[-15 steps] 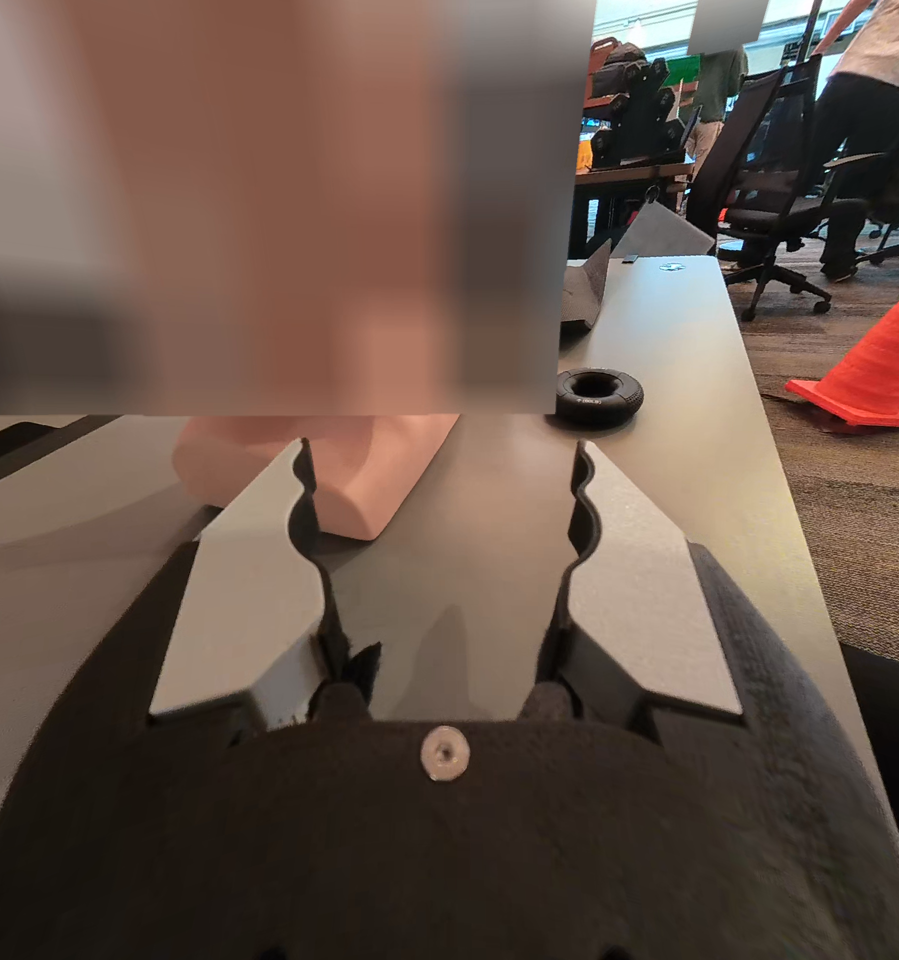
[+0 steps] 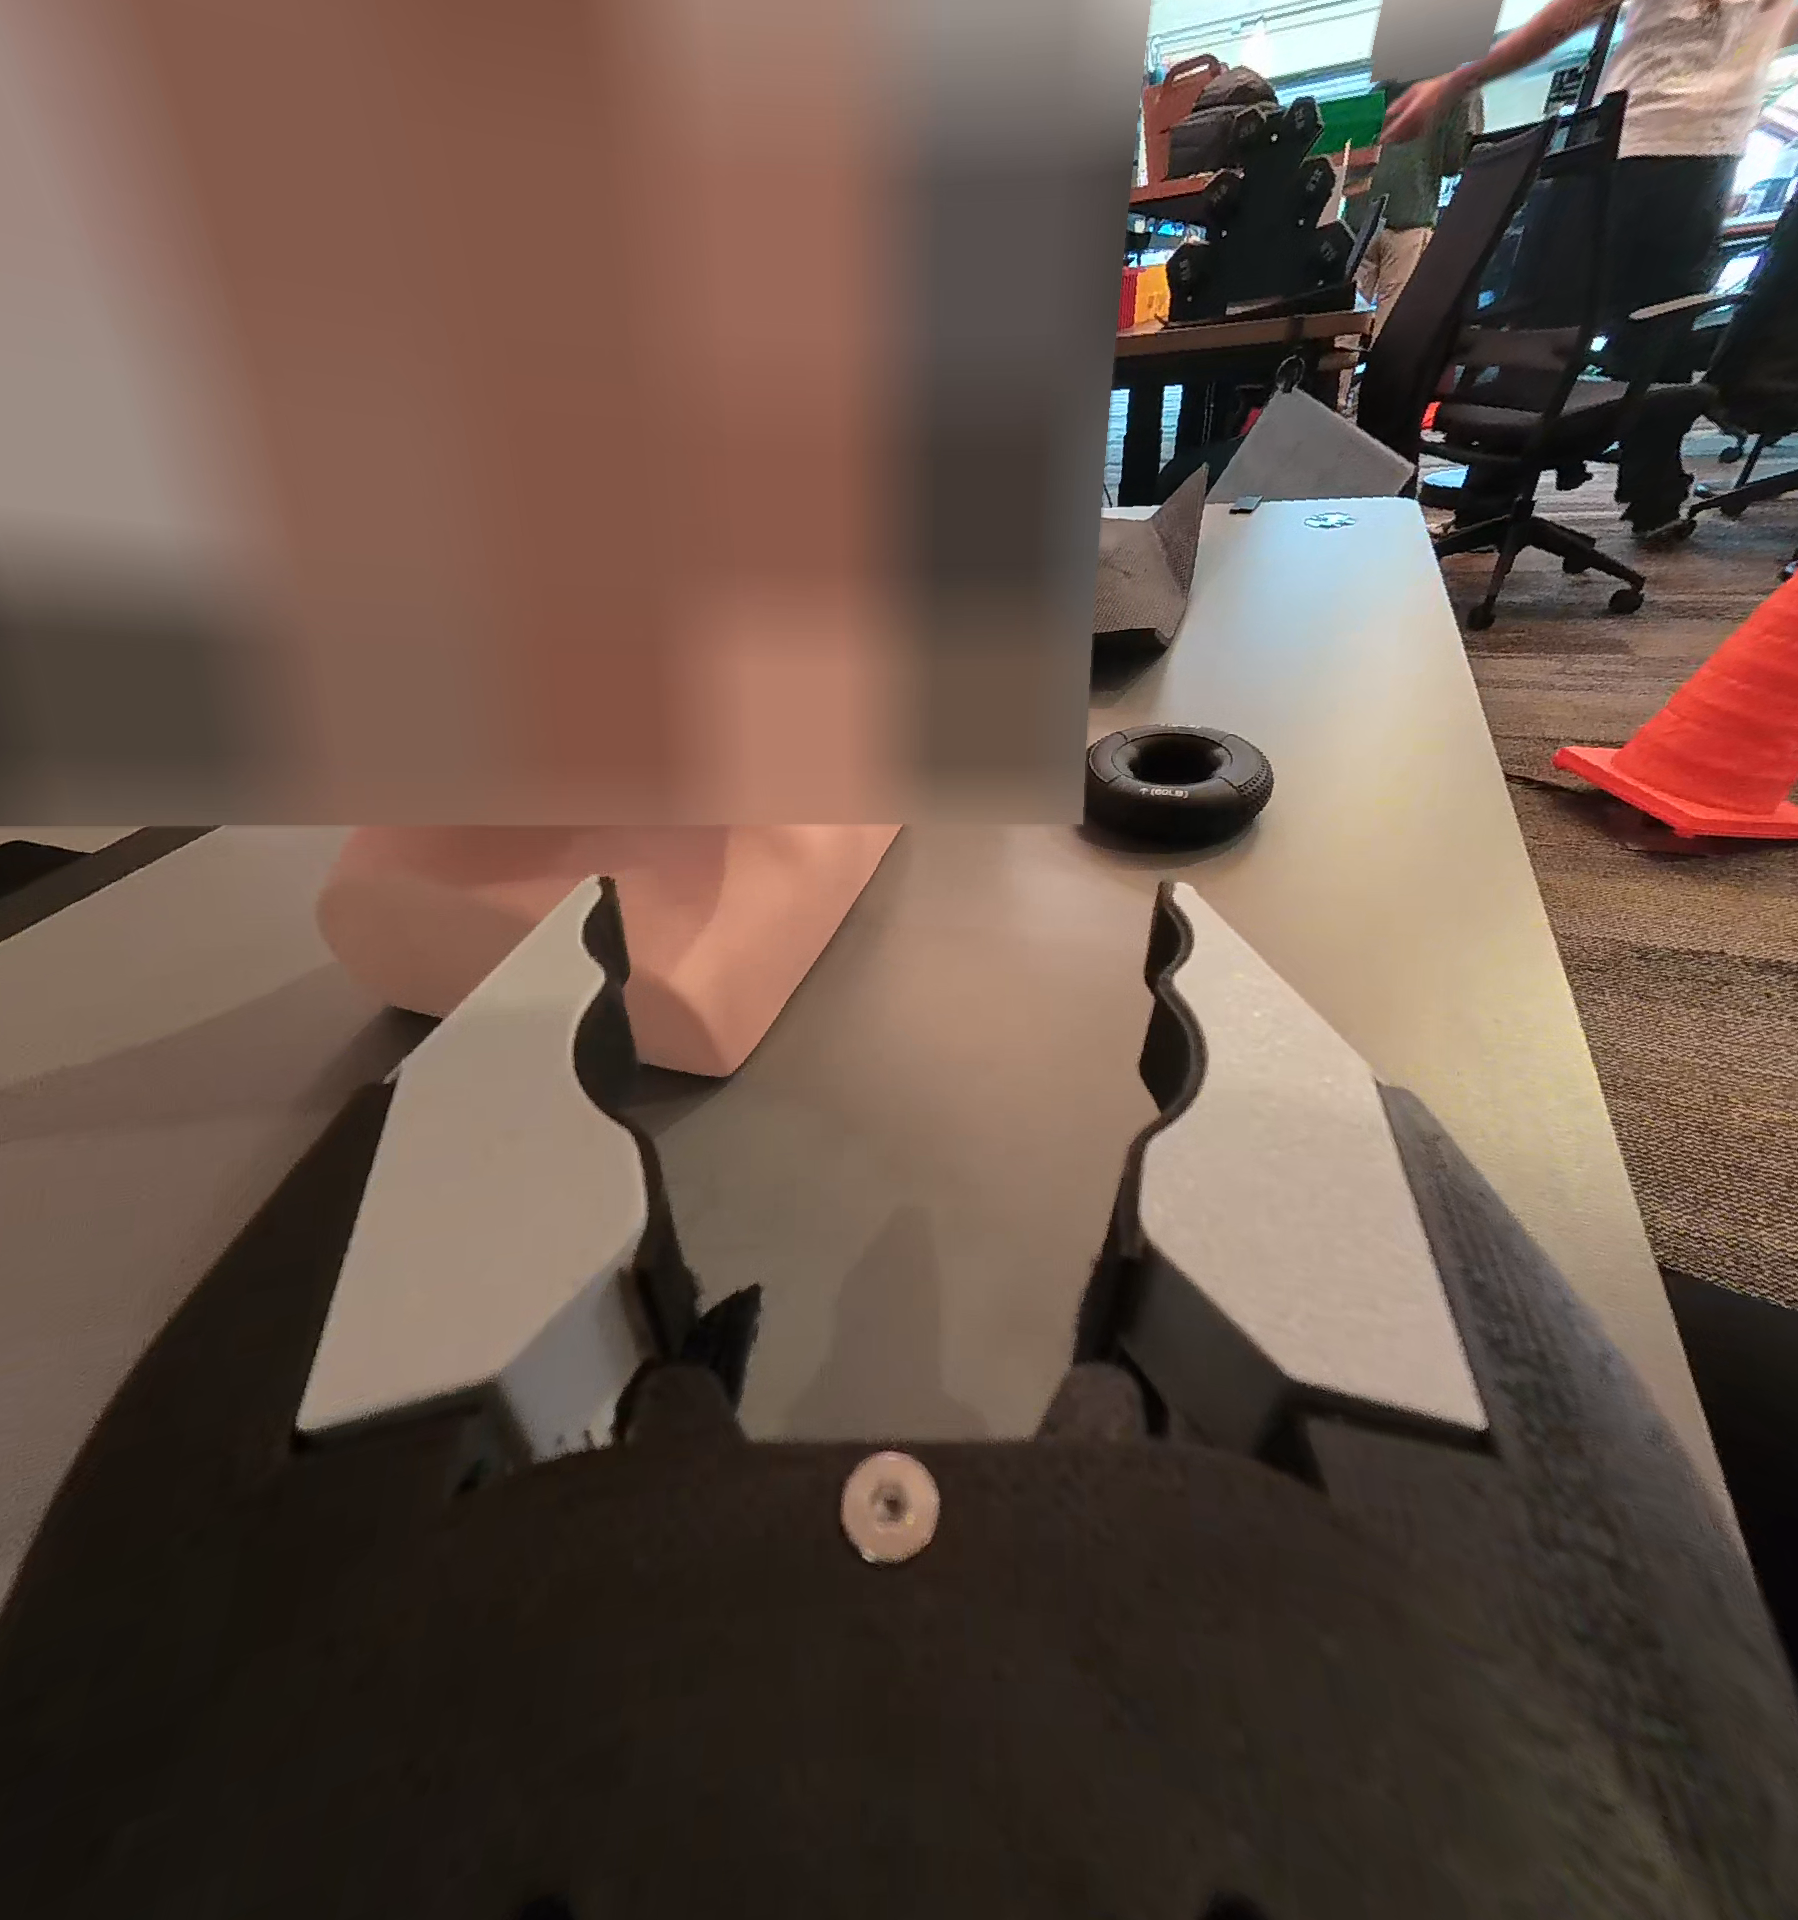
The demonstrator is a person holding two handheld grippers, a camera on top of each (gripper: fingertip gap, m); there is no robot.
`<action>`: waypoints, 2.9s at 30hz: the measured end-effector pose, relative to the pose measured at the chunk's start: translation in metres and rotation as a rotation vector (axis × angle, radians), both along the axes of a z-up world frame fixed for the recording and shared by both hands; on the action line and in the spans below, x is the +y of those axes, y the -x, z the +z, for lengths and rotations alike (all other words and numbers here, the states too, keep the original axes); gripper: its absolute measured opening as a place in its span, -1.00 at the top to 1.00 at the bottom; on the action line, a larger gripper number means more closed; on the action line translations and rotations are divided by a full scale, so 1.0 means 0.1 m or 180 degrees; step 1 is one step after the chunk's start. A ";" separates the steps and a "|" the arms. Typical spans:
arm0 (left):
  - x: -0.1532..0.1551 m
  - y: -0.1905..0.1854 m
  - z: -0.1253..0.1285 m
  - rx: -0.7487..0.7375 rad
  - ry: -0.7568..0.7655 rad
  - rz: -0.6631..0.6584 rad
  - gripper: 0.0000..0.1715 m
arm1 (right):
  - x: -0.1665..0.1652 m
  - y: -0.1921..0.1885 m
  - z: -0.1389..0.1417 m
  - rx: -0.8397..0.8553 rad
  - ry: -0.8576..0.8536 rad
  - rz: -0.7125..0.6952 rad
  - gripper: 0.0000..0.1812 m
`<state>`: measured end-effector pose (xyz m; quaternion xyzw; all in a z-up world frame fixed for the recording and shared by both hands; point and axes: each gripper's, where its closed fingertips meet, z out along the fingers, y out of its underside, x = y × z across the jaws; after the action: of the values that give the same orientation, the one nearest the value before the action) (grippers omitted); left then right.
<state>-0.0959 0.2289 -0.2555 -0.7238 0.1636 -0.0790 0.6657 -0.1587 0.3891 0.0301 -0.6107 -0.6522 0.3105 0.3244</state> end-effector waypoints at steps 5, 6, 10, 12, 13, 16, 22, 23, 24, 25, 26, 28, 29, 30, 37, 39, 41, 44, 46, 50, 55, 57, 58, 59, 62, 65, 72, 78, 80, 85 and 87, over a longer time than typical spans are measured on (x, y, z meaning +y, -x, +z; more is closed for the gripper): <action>0.00 -0.01 -0.01 0.0020 0.0014 -0.0005 -0.16 | 0.06 -0.02 -0.21 -0.0161 -0.0110 -0.0076 0.59; 0.00 -0.01 -0.01 0.0022 0.0012 -0.0003 -0.16 | 0.06 -0.01 -0.20 -0.0138 -0.0120 -0.0090 0.56; 0.00 0.00 -0.01 -0.0002 0.0012 0.0006 -0.16 | 0.13 -0.08 -0.03 0.0152 -0.0294 -0.0270 0.31; 0.00 0.01 0.00 -0.0022 0.0009 0.0019 -0.16 | 0.12 -0.23 0.13 0.0563 -0.0477 -0.0417 0.23; 0.00 0.01 0.01 -0.0034 0.0003 0.0021 -0.17 | 0.09 -0.36 0.16 0.0774 -0.0595 -0.0491 0.18; 0.00 0.00 0.01 -0.0077 0.0001 0.0001 -0.17 | -0.07 -0.85 -0.19 0.1008 -0.0824 -0.0696 0.05; 0.00 -0.03 0.00 -0.0078 0.0013 -0.0032 -0.16 | -0.43 -1.61 -2.50 -0.0259 -0.0275 -0.0868 -0.14; 0.00 -0.04 0.00 -0.0071 0.0016 -0.0036 -0.16 | -0.48 -1.69 -2.81 -0.0374 -0.0120 -0.0900 -0.17; 0.00 -0.04 0.00 -0.0062 0.0013 -0.0037 -0.16 | -0.51 -1.77 -3.06 -0.0446 -0.0008 -0.0965 -0.20; 0.00 -0.04 0.00 -0.0056 0.0008 -0.0039 -0.16 | -0.51 -1.82 -3.25 -0.0468 0.0066 -0.1027 -0.21; 0.00 -0.05 0.00 -0.0054 0.0006 -0.0041 -0.16 | -0.50 -1.86 -3.37 -0.0427 0.0116 -0.1086 -0.21; 0.00 -0.05 0.00 -0.0058 0.0011 -0.0042 -0.16 | -0.47 -1.89 -3.51 -0.0307 0.0286 -0.1217 -0.16; 0.00 -0.04 0.00 -0.0063 0.0011 -0.0043 -0.16 | -0.46 -1.91 -3.57 -0.0304 0.0378 -0.1290 -0.15; 0.00 -0.04 0.00 -0.0071 0.0010 -0.0044 -0.16 | -0.44 -1.93 -3.62 -0.0316 0.0397 -0.1379 -0.13; 0.00 -0.04 0.00 -0.0084 0.0020 -0.0041 -0.15 | -0.31 -2.00 -3.73 -0.0294 0.0243 -0.2215 0.05; 0.00 -0.04 0.00 -0.0077 0.0021 -0.0042 -0.15 | -0.29 -2.00 -3.73 -0.0231 0.0226 -0.2282 0.07; 0.00 -0.04 0.00 -0.0077 0.0021 -0.0041 -0.15 | -0.29 -2.00 -3.73 -0.0224 0.0201 -0.2268 0.07; 0.00 -0.04 0.01 -0.0086 0.0018 -0.0041 -0.15 | -0.28 -2.00 -3.70 -0.0205 0.0116 -0.2227 0.08; 0.00 -0.04 0.01 -0.0090 0.0017 -0.0040 -0.15 | -0.25 -2.00 -3.61 -0.0085 -0.0015 -0.2237 0.08; 0.00 -0.04 0.01 -0.0083 0.0016 -0.0041 -0.15 | -0.16 -1.99 -3.20 0.0310 -0.0399 -0.2262 0.08; 0.00 -0.04 0.01 -0.0093 0.0013 -0.0038 -0.15 | -0.10 -1.88 -1.84 0.1178 -0.0973 -0.2120 0.09; 0.00 -0.04 0.01 -0.0093 0.0010 -0.0039 -0.15 | -0.13 -1.75 -1.12 0.1519 -0.1107 -0.1913 0.08; -0.01 -0.04 0.01 -0.0092 0.0009 -0.0041 -0.15 | -0.17 -1.66 -0.77 0.1671 -0.1138 -0.1769 0.08; -0.01 -0.04 0.01 -0.0090 0.0007 -0.0041 -0.15 | -0.22 -1.55 -0.45 0.1782 -0.1124 -0.1601 0.08; -0.01 -0.04 0.01 -0.0093 0.0004 -0.0044 -0.15 | -0.34 -1.11 0.19 0.1812 -0.0853 -0.1043 0.08; -0.01 -0.04 0.01 -0.0097 0.0007 -0.0045 -0.16 | -0.33 -0.68 0.42 0.1488 -0.0539 -0.0716 0.08; -0.01 -0.02 0.01 -0.0101 0.0011 -0.0036 -0.16 | -0.19 -0.14 0.23 0.0732 -0.0103 -0.0541 0.08; -0.01 -0.02 0.00 -0.0082 0.0013 -0.0041 -0.16 | -0.14 -0.03 0.09 0.0407 -0.0124 -0.0544 0.08; -0.01 -0.02 0.00 -0.0081 0.0011 -0.0046 -0.16 | -0.12 -0.03 0.03 0.0287 -0.0182 -0.0563 0.08; -0.01 -0.02 0.00 -0.0078 0.0009 -0.0050 -0.16 | -0.11 -0.01 -0.03 0.0284 -0.0083 -0.0581 0.07; -0.01 -0.02 0.00 -0.0073 0.0010 -0.0051 -0.16 | -0.10 -0.02 -0.03 0.0318 -0.0059 -0.0577 0.07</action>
<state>-0.0936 0.2279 -0.2559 -0.7225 0.1616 -0.0928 0.6657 -0.1570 0.3787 0.0276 -0.6479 -0.5801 0.3040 0.3889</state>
